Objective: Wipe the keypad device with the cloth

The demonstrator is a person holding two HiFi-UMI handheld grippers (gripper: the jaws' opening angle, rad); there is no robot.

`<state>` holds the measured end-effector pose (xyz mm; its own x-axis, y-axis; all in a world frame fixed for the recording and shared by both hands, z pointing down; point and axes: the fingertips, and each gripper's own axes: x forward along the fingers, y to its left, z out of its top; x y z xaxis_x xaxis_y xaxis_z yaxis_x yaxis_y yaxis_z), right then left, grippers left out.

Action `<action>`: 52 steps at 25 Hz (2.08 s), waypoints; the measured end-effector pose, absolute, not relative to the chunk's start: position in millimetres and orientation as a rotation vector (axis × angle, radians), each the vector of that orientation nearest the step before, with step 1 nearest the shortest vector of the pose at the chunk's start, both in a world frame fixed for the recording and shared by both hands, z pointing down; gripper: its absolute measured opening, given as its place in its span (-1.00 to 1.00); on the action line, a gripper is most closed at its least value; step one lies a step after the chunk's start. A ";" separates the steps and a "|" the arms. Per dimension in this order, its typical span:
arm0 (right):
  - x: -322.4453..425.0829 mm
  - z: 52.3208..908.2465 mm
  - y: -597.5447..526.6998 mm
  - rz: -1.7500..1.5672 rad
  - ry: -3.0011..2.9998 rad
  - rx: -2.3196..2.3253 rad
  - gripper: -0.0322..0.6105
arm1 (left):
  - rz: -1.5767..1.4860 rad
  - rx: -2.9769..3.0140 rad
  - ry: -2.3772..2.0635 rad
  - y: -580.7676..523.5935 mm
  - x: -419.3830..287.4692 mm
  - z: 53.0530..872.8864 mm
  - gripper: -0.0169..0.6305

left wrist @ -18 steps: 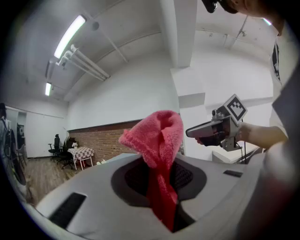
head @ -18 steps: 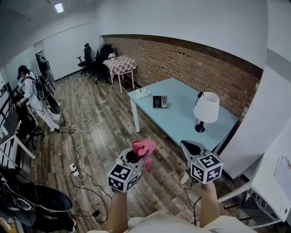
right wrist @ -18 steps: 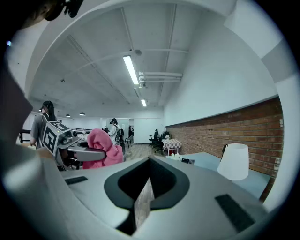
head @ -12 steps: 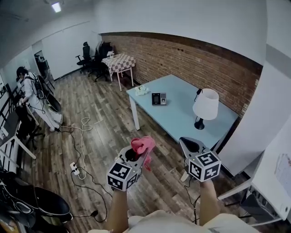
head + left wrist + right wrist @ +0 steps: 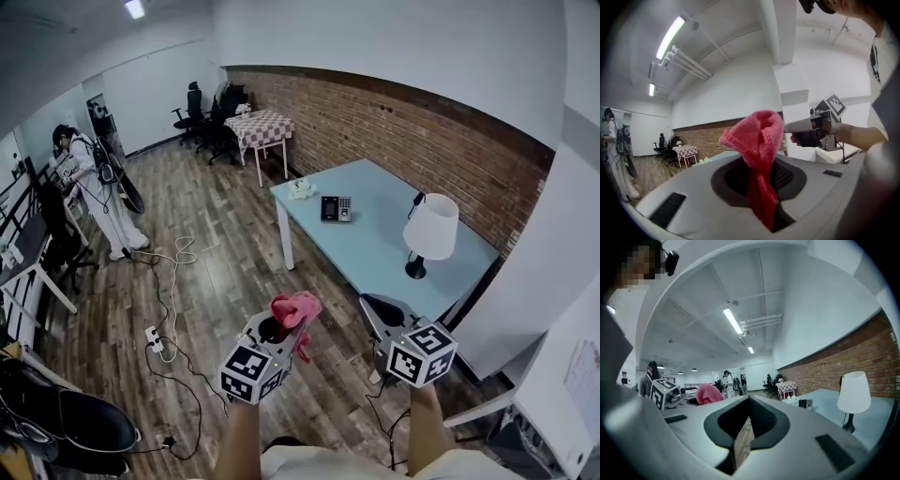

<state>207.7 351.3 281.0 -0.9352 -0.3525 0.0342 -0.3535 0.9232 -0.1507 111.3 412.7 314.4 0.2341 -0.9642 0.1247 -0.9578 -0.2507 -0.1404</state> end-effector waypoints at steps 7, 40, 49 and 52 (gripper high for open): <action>211.8 296.9 335.4 0.267 -3.051 0.550 -0.89 | -0.315 -2.464 1.940 406.3 109.9 341.6 -0.64; 39.5 310.4 36.4 0.202 -2.917 0.907 -0.88 | -0.296 -2.626 1.764 97.4 -70.3 350.5 -0.64; 7.2 324.7 5.6 0.275 -2.891 0.915 -0.88 | -0.313 -2.650 1.755 66.3 -103.4 359.7 -0.64; -0.1 329.6 -2.3 0.313 -2.886 0.903 -0.88 | -0.312 -2.646 1.755 53.0 -112.4 359.1 -0.64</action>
<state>-0.1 -2.3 329.6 -0.8189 -0.5520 0.1572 -0.5729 0.8029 -0.1650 -112.4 53.0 359.1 0.3763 -0.9069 0.1893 -0.9165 -0.3943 -0.0670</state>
